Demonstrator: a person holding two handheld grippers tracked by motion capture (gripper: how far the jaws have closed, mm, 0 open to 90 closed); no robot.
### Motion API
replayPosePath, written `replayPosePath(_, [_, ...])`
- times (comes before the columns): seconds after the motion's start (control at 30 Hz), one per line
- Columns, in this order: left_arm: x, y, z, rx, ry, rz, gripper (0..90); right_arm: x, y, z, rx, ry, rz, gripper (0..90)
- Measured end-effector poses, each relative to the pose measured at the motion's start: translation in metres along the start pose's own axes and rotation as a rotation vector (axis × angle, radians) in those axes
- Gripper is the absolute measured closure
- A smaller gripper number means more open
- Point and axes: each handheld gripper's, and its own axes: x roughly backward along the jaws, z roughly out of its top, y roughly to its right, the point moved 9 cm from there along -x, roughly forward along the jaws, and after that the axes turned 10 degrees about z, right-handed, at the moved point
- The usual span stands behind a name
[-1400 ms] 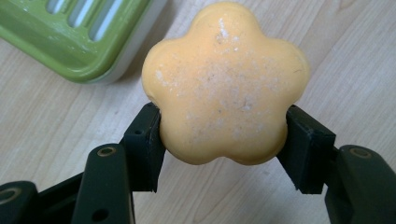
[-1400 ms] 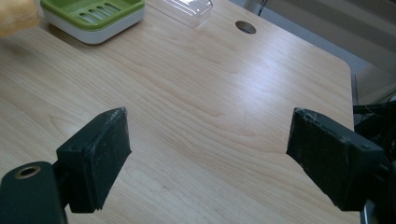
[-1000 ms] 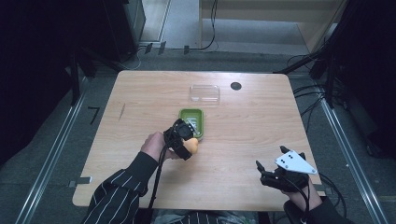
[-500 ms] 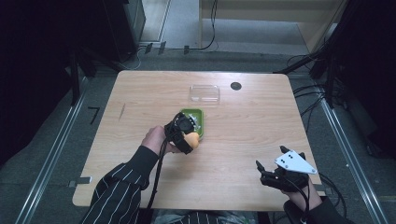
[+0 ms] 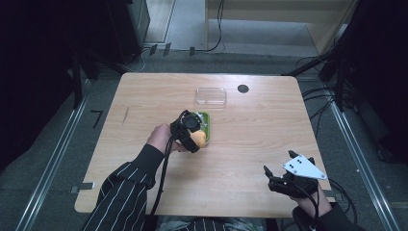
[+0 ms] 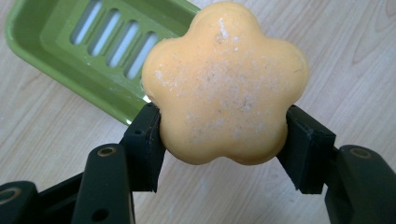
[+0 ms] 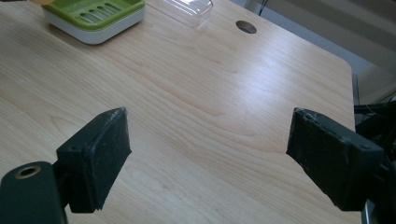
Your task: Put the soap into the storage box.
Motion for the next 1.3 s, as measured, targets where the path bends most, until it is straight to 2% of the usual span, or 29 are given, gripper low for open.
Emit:
replayPosePath(0.53, [-0.002,-0.013,0.010,0.006,0.007,0.003,39.8,0.000,0.000,0.000,0.001,-0.003,0.001,13.7])
replayPosePath(1.0, [-0.005,-0.033,0.018,0.026,0.020,0.015,39.8,0.000,0.000,0.000,0.002,-0.004,0.000,13.7])
replayPosePath(1.3, [-0.012,-0.037,0.021,0.026,0.013,0.015,39.8,0.000,0.000,0.000,0.002,-0.004,0.001,13.7])
